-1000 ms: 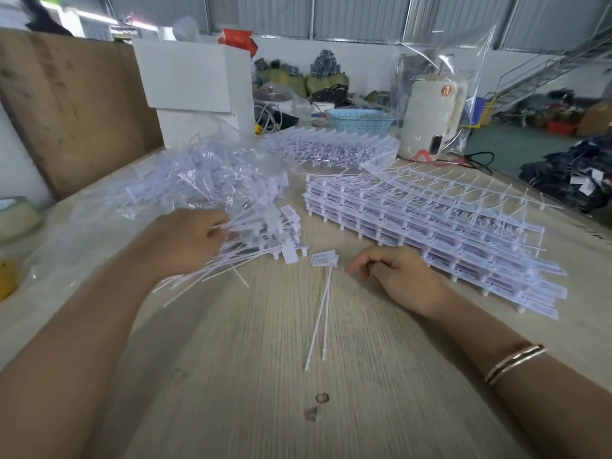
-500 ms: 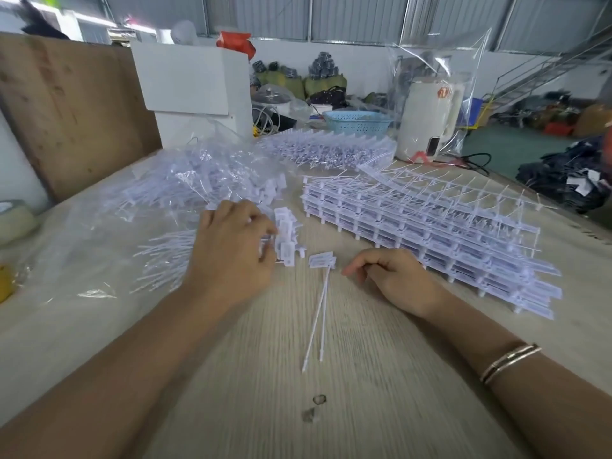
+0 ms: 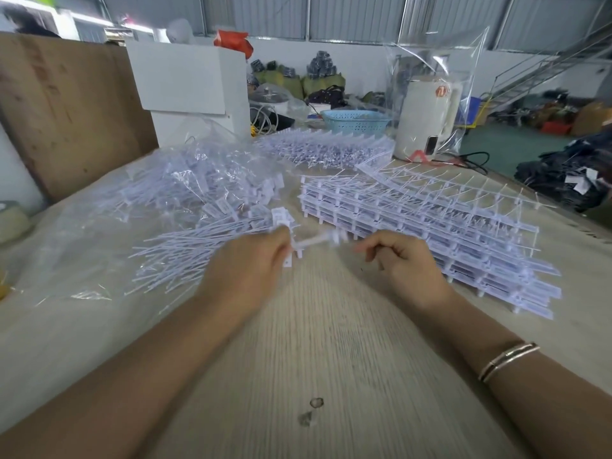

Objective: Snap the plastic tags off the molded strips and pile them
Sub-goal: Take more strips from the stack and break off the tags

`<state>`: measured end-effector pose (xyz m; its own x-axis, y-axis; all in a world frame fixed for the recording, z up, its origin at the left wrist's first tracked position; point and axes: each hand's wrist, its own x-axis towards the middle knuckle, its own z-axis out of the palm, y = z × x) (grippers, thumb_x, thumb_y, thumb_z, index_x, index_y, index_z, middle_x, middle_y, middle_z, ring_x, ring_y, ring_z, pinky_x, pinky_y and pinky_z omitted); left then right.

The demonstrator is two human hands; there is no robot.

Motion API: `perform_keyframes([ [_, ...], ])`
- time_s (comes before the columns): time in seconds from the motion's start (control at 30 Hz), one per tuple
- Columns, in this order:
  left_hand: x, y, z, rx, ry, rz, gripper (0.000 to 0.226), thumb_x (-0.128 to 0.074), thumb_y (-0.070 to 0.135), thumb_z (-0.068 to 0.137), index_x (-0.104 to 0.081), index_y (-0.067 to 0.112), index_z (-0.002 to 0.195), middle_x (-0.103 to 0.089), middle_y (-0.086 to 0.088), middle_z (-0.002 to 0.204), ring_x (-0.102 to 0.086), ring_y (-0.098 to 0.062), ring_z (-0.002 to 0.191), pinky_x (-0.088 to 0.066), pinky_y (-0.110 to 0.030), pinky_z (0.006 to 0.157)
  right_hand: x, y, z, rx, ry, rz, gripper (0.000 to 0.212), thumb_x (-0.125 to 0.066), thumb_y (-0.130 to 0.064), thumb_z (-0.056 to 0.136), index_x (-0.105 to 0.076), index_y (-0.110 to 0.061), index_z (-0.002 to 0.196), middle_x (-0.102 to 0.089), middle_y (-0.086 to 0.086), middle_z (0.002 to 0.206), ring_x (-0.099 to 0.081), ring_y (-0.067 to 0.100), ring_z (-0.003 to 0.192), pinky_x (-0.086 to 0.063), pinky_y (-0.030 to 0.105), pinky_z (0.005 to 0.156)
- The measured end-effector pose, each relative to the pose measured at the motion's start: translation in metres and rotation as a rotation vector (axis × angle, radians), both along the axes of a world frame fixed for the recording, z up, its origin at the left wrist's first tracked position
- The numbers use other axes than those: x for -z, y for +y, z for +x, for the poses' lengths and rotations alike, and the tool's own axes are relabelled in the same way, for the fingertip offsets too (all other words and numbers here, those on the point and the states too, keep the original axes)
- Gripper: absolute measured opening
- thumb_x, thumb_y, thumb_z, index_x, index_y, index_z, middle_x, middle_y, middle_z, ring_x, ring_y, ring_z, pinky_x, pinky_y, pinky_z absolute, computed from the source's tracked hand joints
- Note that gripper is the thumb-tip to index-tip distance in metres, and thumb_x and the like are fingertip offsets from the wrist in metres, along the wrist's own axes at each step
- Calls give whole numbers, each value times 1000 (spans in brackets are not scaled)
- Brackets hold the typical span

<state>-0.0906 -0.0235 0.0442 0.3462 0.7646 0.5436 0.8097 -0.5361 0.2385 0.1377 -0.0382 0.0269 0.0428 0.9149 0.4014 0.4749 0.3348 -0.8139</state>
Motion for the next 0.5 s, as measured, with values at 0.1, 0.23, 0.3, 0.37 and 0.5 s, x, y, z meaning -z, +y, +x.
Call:
perform_keyframes([
  [0.1,-12,18,-29,-42,-217,259,16,-49,24,96,-63,16,97,-64,-5,71,-56,-26,63,-48,-37,61,3,-1,3,83,158,26,48,-37,4,86,-72,-28,74,-57,-16,66,-47,2,57,-35,11,49],
  [0.23,-3,36,-58,-216,-60,222,19,-57,15,93,-71,15,106,-72,-10,86,-64,-30,73,-50,-42,74,1,0,2,30,52,24,51,-39,9,85,-70,-29,70,-58,-18,64,-43,3,55,-33,14,51],
  [0.3,6,42,-60,-312,10,-15,22,-55,18,93,-71,22,108,-72,-6,100,-65,-28,85,-49,-40,82,0,0,3,-3,9,35,55,-39,12,84,-69,-32,69,-59,-17,65,-43,3,54,-33,15,51],
  [0.37,11,43,-57,-360,-3,-87,27,-52,17,92,-71,25,108,-70,-2,109,-64,-25,95,-44,-37,89,0,0,2,-12,-18,43,57,-39,13,84,-67,-35,70,-59,-15,67,-44,2,55,-34,14,53],
  [0.5,8,37,-46,-335,-52,165,30,-55,5,82,-73,20,101,-68,-1,107,-57,-28,102,-35,-40,89,1,0,2,-23,-20,49,56,-39,13,84,-68,-33,71,-58,-13,67,-43,3,55,-33,15,52],
])
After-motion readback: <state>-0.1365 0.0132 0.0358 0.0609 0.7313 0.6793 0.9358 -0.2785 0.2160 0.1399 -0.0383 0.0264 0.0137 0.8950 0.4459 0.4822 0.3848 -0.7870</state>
